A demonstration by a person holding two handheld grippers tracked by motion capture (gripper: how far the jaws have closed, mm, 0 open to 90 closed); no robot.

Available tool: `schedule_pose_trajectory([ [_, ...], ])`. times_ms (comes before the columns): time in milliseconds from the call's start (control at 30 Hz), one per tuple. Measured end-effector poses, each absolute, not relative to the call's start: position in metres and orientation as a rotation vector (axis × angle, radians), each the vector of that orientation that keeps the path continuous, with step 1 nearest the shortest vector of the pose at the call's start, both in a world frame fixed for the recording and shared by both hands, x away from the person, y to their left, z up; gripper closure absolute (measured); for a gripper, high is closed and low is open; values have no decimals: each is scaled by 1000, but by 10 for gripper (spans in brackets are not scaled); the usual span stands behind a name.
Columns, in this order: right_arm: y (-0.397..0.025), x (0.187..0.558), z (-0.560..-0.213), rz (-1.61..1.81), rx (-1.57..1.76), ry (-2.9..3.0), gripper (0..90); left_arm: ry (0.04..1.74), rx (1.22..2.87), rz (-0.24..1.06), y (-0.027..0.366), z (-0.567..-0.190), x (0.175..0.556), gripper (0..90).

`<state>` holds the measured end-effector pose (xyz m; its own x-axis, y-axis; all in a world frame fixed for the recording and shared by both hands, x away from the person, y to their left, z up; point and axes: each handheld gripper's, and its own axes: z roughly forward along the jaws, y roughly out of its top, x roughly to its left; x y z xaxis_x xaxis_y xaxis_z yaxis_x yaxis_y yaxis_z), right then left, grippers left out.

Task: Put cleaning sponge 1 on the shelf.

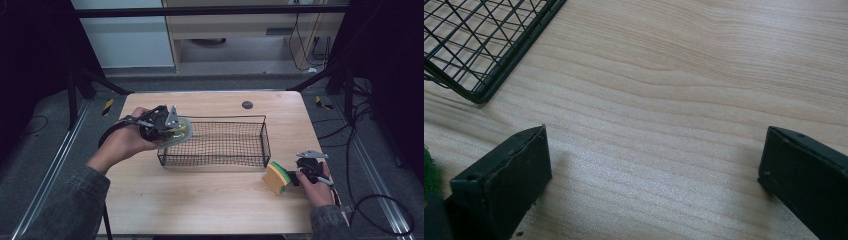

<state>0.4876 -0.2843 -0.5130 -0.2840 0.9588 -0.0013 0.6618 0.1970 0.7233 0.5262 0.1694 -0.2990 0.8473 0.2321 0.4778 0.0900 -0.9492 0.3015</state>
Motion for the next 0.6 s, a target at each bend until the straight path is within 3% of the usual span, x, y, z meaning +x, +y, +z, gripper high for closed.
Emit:
schedule_pose_trajectory([
  [600,-284,488,-513,864,1508,2022,4,55,2790,746,134,-314,553,708],
])
